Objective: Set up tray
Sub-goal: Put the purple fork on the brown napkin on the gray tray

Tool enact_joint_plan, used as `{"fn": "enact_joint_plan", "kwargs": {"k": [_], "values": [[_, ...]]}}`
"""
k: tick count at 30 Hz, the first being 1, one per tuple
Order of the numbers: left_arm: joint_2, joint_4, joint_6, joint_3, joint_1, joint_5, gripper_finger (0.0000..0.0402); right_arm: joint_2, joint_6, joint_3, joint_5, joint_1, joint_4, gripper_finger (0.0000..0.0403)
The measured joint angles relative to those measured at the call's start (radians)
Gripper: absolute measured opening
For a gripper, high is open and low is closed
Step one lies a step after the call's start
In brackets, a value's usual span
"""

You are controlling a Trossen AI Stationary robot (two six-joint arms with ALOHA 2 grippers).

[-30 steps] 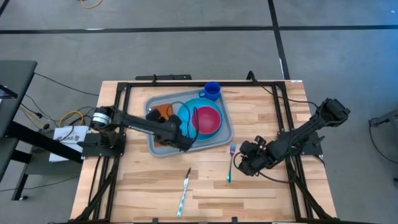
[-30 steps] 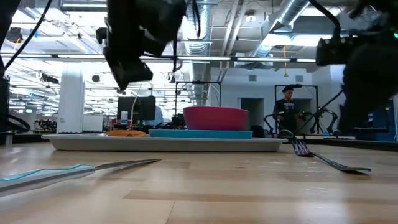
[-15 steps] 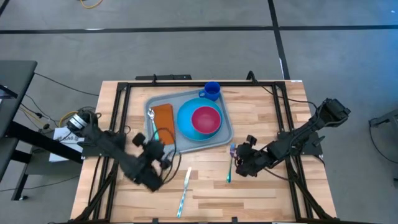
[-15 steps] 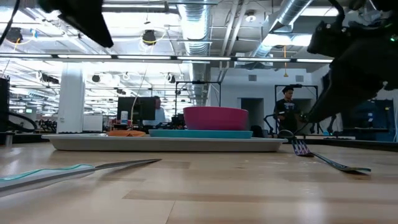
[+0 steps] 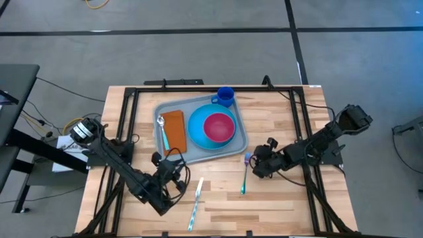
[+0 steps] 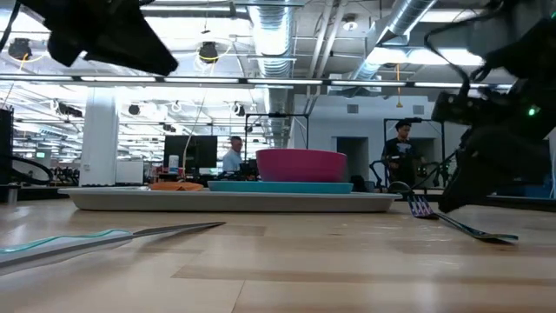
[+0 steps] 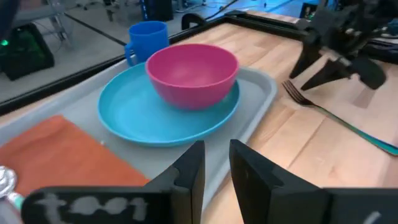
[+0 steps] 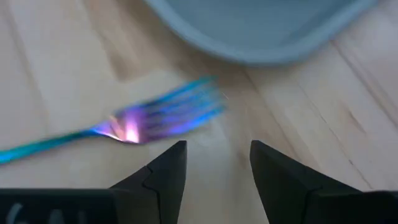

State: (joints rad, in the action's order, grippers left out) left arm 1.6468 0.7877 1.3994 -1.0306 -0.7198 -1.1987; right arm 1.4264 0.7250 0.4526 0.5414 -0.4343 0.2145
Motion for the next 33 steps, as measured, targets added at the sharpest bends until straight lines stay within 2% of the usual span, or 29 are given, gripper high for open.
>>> {"fn": "enact_joint_plan", "kwargs": {"k": [3, 8, 14, 17, 20, 24, 28, 30, 33], "values": [[-0.012, -0.121, -0.112, 0.000, 0.028, 0.018, 0.0064, -0.003, -0.016, -0.020, -0.021, 0.031, -0.031, 0.0174], [-0.044, -0.375, -0.492, -0.008, 0.078, 0.139, 0.0064, -0.069, -0.079, -0.035, -0.050, 0.055, -0.018, 0.0176], [-0.167, -0.499, -0.903, -0.072, 0.167, 0.232, 0.0064, -0.276, -0.088, -0.041, -0.016, 0.075, 0.189, 0.0174], [-0.235, -0.511, -1.035, -0.072, 0.231, 0.291, 0.0064, -0.413, -0.126, -0.076, 0.022, 0.077, 0.168, 0.0174], [-0.286, -0.529, -1.119, -0.054, 0.300, 0.396, 0.0064, -0.552, -0.224, -0.152, -0.008, 0.077, 0.031, 0.0174], [-0.325, -0.668, -1.232, 0.021, 0.394, 0.568, 0.0064, -0.714, -0.284, -0.312, -0.046, 0.080, -0.232, 0.0173], [-0.319, -0.921, -1.245, 0.162, 0.478, 0.809, 0.0064, -0.798, -0.256, -0.424, -0.069, 0.081, -0.445, 0.0173], [-0.295, -1.090, -1.245, 0.239, 0.500, 0.902, 0.0064, -0.811, -0.255, -0.445, -0.071, 0.082, -0.483, 0.0173], [-0.253, -1.301, -1.224, 0.345, 0.505, 0.899, 0.0064, -0.796, -0.220, -0.445, -0.065, 0.084, -0.445, 0.0173]]}}
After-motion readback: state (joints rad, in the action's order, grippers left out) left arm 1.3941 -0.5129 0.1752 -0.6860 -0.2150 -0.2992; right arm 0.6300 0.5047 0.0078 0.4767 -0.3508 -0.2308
